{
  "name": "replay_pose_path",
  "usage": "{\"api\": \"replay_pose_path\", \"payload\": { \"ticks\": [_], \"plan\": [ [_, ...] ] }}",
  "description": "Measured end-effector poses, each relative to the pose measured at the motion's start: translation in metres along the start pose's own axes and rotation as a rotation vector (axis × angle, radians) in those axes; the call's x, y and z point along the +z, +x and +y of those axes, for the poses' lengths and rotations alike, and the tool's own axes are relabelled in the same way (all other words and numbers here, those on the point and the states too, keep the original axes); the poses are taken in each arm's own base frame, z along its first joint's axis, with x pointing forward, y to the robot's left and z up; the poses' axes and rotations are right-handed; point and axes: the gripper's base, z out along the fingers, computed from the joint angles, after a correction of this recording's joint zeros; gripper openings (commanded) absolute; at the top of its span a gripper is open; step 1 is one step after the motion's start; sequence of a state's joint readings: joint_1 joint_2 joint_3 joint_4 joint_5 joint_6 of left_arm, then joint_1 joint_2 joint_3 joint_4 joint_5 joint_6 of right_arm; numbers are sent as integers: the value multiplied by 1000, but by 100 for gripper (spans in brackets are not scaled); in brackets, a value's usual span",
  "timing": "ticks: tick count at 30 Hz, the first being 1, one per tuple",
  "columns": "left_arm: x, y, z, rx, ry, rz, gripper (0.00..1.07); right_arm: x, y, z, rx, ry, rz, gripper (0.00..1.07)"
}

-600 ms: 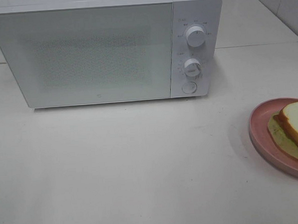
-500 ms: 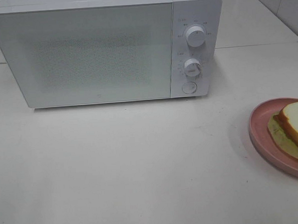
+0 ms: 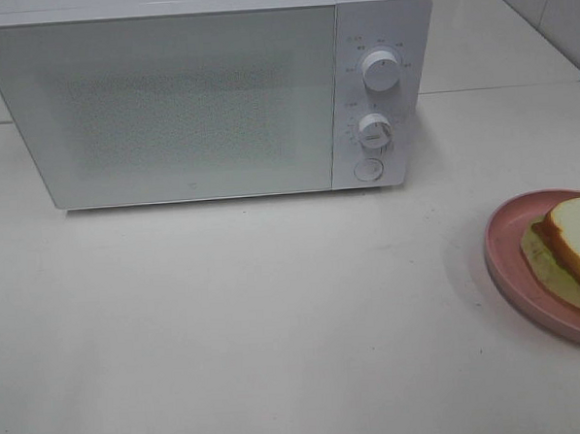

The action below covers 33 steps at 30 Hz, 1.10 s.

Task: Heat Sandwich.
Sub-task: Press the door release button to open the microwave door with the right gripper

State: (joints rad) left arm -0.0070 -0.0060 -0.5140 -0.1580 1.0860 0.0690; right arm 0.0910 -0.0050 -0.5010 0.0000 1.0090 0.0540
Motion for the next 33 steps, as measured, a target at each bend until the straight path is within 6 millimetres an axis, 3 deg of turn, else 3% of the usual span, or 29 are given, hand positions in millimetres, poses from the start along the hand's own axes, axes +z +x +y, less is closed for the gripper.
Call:
{"api": "replay_pose_path", "payload": {
  "ticks": [10,24,33],
  "plan": [
    [0,0,0,0,0,0,98,13,-15,1,2,5,83,81],
    [0,0,0,0,0,0,98,59,-44,2,2,10,190,77],
    [0,0,0,0,0,0,98,89,-52,3,6,9,229,76]
  ]
}}
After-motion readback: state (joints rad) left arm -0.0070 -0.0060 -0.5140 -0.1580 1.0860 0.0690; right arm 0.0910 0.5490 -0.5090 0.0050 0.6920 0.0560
